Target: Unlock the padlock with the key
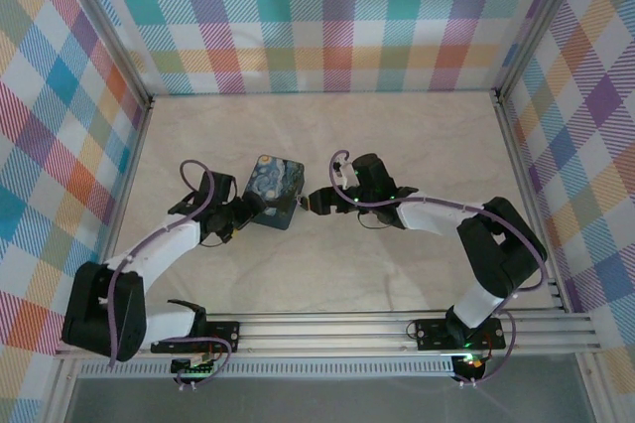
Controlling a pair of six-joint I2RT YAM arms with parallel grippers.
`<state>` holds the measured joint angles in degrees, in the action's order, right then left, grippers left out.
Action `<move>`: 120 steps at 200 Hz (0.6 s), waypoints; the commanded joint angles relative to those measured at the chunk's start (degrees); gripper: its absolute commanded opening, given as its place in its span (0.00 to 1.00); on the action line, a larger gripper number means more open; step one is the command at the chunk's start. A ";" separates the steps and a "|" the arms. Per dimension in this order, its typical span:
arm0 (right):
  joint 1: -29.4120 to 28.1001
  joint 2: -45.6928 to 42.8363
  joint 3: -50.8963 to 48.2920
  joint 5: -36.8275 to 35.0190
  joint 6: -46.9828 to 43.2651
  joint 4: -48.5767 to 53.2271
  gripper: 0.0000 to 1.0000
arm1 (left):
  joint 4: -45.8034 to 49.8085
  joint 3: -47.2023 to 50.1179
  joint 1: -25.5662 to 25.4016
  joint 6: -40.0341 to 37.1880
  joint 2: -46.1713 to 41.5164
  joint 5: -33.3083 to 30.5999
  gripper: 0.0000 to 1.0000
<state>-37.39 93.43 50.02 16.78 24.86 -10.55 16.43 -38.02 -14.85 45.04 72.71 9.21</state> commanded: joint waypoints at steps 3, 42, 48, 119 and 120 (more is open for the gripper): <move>-0.32 -4.21 -0.56 -2.00 -0.38 2.13 0.89 | -12.63 -0.45 0.30 2.16 2.89 2.12 0.86; -0.32 -6.67 -2.03 -3.16 -1.64 5.25 0.90 | -14.38 -7.01 0.43 -1.83 10.34 -0.42 0.82; -0.29 -6.76 -1.81 -3.76 -2.06 5.73 0.90 | -14.32 -8.64 0.44 -2.69 12.09 -0.30 0.81; 3.29 0.10 11.27 -10.89 -6.33 13.43 0.92 | -10.07 -26.29 -2.54 -17.84 31.71 8.64 0.59; 3.42 0.23 11.34 -10.97 -6.24 13.35 0.93 | -9.87 -26.48 -2.63 -18.08 31.84 8.55 0.59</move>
<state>-36.45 91.64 57.17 9.45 20.14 0.10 1.74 -59.68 -15.49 36.27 100.47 14.90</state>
